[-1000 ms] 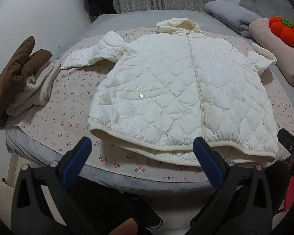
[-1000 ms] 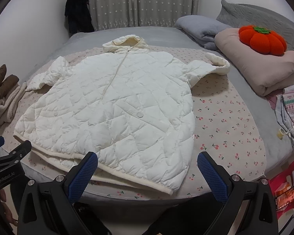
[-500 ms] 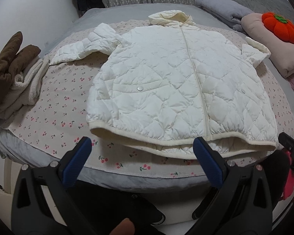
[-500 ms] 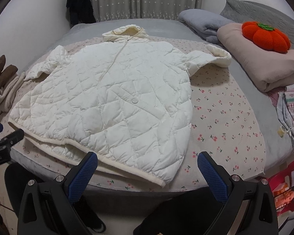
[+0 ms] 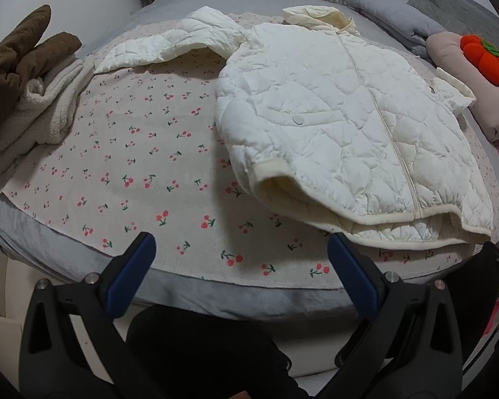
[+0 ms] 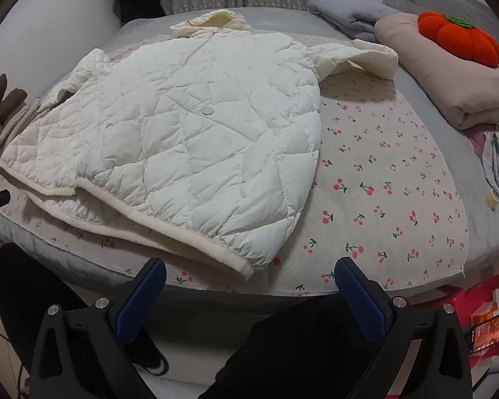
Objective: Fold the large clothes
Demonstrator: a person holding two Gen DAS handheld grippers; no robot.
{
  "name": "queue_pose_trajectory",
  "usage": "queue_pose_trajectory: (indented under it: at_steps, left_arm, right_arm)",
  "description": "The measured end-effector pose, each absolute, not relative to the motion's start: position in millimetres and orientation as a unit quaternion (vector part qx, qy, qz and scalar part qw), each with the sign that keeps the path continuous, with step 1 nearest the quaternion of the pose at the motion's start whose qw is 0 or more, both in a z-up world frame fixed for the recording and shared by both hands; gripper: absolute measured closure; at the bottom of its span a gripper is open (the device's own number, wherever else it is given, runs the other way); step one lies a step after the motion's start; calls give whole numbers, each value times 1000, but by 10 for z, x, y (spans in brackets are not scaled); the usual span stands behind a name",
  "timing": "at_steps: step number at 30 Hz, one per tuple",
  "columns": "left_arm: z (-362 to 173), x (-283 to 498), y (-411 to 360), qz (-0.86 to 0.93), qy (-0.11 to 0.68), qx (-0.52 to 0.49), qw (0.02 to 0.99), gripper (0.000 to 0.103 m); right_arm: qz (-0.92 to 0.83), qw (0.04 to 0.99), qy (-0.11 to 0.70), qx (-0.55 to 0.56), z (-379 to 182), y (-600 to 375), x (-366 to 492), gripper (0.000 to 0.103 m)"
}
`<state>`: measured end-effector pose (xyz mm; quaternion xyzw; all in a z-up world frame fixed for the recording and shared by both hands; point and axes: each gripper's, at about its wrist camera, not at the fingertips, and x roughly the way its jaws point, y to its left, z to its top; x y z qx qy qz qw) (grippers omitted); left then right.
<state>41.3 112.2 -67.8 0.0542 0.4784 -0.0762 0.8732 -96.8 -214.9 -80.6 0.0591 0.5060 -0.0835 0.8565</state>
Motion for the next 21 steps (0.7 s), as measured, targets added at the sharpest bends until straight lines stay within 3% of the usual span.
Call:
queue_pose_trajectory:
  at_steps: [6,9,14,18,19,20,21]
  left_arm:
    - [-633,475,1161,-60,440,80,892,1]
    - [-617,519,1145,-55,433,84,896,7]
    - [-664,600,1195,-37,435,83,896,37]
    - [-621,627,1215,-46,420,67,904,49]
    - [-606,625,1195,-51,414,68,906,58]
    - [-590,619,1179,-53,407,69,909,79]
    - [-579,610,1171,-52,403,69,911,92]
  right_arm:
    - [-120,847,515,48,-904,-2255,-937,1]
    - [-128,840,525,41,-958,-2282,-937,2]
    - [-132,843,518,58,-961,-2340,-925,13]
    - [-125,857,495,68,-887,-2343,-831,21]
    - [-123,861,489,68,-865,-2326,-797,26]
    - [-120,865,483,67,-842,-2305,-763,36]
    - [-118,870,475,64,-813,-2300,-743,44]
